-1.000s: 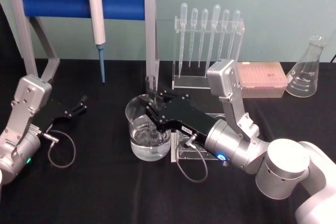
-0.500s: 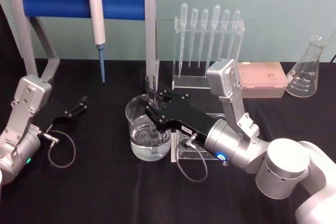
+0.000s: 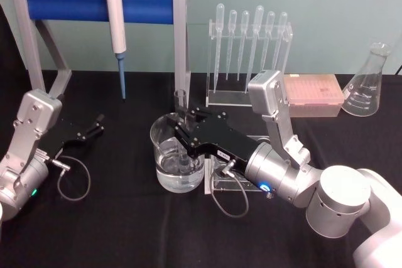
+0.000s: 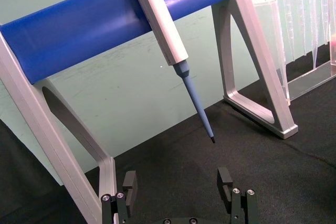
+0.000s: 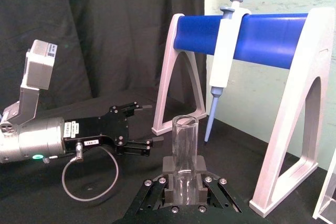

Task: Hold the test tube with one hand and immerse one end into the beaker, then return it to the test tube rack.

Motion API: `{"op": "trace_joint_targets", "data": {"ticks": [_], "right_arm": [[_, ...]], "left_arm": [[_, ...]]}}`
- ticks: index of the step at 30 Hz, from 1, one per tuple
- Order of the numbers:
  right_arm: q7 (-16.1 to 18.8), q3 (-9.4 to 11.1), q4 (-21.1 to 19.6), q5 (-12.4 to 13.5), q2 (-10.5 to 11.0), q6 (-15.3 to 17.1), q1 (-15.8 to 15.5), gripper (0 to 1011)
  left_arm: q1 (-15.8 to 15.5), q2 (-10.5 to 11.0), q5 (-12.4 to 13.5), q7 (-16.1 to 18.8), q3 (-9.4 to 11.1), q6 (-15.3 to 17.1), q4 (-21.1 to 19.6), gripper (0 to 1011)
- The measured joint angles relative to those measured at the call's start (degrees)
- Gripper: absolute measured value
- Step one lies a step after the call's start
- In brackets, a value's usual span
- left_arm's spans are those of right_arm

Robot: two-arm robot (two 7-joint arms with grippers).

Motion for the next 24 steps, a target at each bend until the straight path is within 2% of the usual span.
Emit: {"op": "trace_joint_targets", "data": {"ticks": [24], "right_arm": [[0.0,0.0,0.0,0.0,0.0,0.0,0.0,227]], "left_arm": [[0.0,0.0,0.0,0.0,0.0,0.0,0.0,1000]]}}
